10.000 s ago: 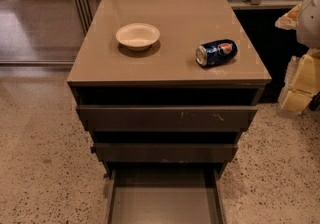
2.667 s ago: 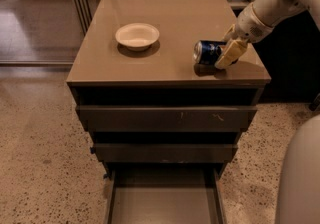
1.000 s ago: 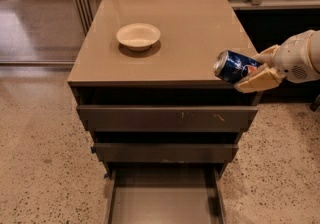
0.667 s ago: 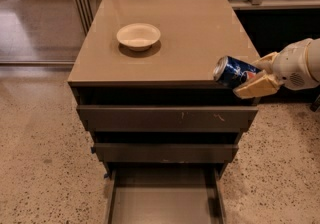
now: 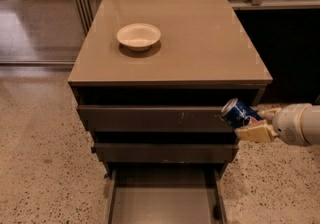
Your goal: Place pepsi can into bottom drawer
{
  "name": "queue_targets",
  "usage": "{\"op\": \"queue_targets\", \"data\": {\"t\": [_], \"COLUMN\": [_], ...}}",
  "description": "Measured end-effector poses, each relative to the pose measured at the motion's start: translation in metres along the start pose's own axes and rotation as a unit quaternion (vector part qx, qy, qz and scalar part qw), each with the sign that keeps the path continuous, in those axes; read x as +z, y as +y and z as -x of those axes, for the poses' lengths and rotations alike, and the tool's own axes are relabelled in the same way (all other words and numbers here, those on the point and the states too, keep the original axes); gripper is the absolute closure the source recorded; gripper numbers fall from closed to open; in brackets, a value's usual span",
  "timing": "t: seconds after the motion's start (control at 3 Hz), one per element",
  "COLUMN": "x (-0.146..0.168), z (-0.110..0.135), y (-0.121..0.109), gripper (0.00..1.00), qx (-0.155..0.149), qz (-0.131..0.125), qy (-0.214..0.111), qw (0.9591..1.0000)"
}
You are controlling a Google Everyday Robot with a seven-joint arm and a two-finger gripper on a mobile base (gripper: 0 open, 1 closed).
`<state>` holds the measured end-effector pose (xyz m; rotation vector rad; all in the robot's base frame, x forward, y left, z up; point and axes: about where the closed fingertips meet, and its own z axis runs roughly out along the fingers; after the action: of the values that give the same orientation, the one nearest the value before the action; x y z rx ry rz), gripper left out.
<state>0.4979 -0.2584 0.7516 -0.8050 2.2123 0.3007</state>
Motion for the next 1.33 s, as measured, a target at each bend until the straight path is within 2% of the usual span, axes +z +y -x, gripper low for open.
{"op": "queue_targets", "data": {"t": [0.33, 0.67, 1.0, 1.33], "x": [0.030, 0.030, 0.041, 0.076], "z": [-0.069, -0.069, -0.084, -0.144], "y": [0.013, 0.013, 0.015, 0.018], "gripper": [1.00, 1.00, 1.00, 1.00], "qx": [0.083, 0.083, 0.101, 0.147], "qz": [0.020, 0.020, 0.028, 0.024], "qy": [0.025, 0.025, 0.037, 0.080], "qw": [0.9960, 0.9960, 0.9938, 0.9856]}}
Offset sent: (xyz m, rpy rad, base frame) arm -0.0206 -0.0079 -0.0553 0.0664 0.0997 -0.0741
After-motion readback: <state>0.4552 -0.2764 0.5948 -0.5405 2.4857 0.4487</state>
